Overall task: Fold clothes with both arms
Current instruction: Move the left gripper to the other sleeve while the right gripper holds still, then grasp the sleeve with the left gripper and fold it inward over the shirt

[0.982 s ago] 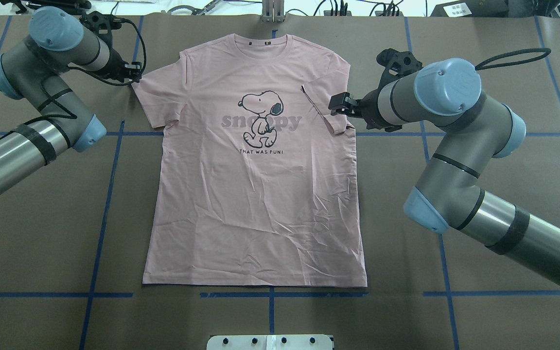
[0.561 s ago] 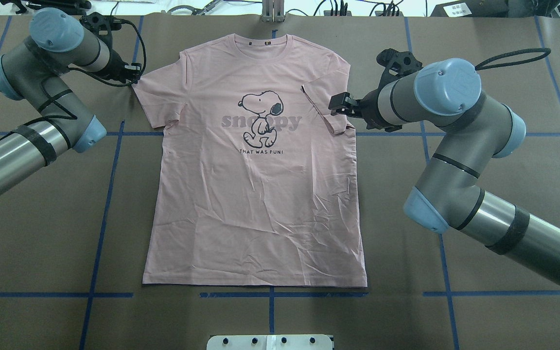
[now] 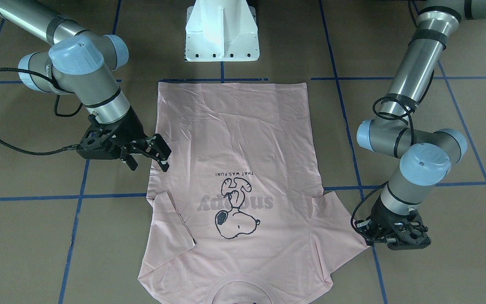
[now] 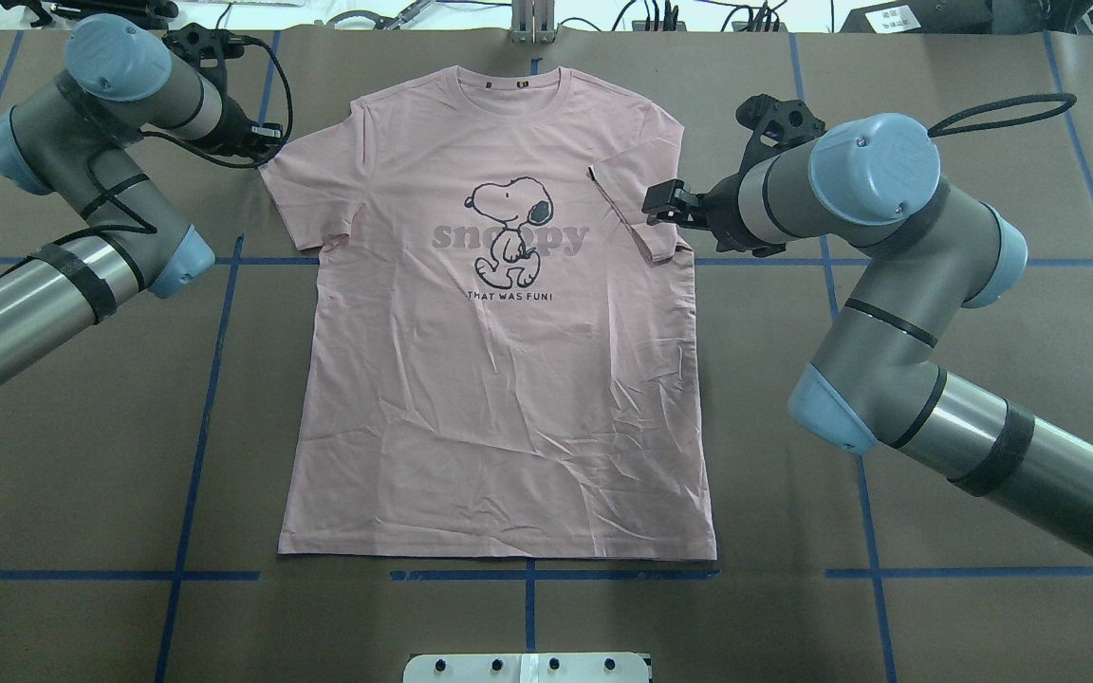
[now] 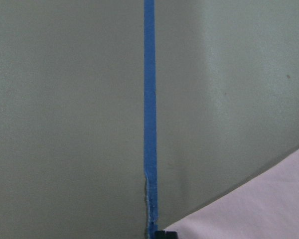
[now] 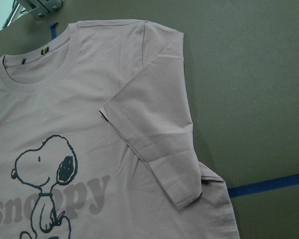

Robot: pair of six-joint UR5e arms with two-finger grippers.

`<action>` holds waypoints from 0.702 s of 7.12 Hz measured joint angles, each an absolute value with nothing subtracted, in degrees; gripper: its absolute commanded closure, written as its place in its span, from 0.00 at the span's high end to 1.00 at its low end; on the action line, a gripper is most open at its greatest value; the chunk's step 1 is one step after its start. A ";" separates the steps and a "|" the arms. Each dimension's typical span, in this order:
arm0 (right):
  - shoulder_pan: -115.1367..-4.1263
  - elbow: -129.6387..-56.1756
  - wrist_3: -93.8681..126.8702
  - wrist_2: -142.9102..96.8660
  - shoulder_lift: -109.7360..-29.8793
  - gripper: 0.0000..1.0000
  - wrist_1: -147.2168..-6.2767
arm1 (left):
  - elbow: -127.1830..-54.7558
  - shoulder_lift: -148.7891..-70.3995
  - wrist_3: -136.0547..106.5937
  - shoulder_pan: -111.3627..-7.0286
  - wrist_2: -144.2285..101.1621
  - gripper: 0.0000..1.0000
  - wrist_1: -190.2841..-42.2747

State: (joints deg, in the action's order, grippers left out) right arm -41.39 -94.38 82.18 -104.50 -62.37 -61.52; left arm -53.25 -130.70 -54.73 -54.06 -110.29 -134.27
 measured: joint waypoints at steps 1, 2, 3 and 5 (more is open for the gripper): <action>-41.39 -94.36 82.18 -104.50 -62.39 1.00 -61.52 | -54.79 -131.08 -56.62 -54.06 -110.40 0.00 -133.97; -41.39 -94.37 82.18 -104.50 -62.46 1.00 -61.54 | -56.11 -132.05 -60.32 -53.51 -110.45 0.00 -133.67; -41.40 -94.35 82.18 -104.50 -62.58 1.00 -61.56 | -56.73 -133.50 -65.36 -51.71 -110.45 0.00 -133.53; -41.38 -94.25 82.18 -104.50 -63.05 1.00 -61.53 | -55.92 -136.63 -72.75 -48.55 -110.30 0.00 -133.59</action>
